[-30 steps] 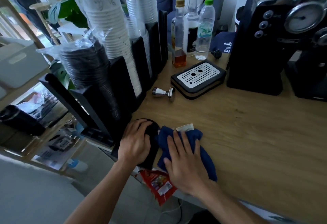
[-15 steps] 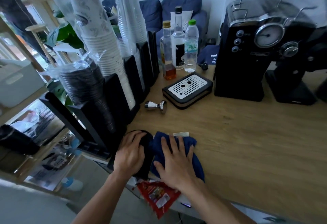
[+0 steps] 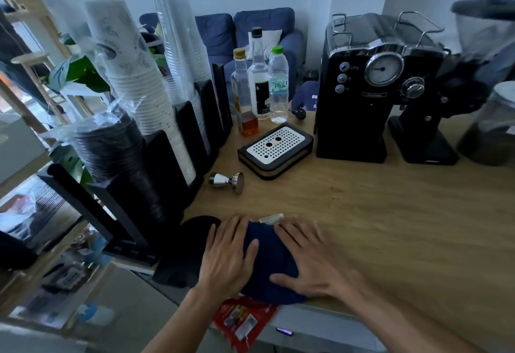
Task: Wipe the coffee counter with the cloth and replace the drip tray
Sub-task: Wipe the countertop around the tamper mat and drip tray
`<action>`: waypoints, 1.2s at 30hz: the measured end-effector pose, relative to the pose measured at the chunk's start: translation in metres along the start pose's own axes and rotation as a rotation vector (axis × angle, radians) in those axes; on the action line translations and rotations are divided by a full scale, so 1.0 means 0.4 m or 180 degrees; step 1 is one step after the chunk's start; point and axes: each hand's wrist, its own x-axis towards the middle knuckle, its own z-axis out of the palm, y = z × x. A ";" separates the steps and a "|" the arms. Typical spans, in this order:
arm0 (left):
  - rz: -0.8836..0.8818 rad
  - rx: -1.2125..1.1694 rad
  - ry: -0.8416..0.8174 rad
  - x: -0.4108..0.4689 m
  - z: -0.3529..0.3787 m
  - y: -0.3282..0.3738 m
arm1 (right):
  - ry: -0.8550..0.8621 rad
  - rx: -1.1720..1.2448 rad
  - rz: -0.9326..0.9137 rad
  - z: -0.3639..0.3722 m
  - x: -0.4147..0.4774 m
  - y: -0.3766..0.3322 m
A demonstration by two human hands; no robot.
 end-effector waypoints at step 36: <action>0.0248 0.0354 -0.0791 0.006 -0.012 -0.003 | 0.0352 0.0271 0.0633 0.036 -0.035 -0.026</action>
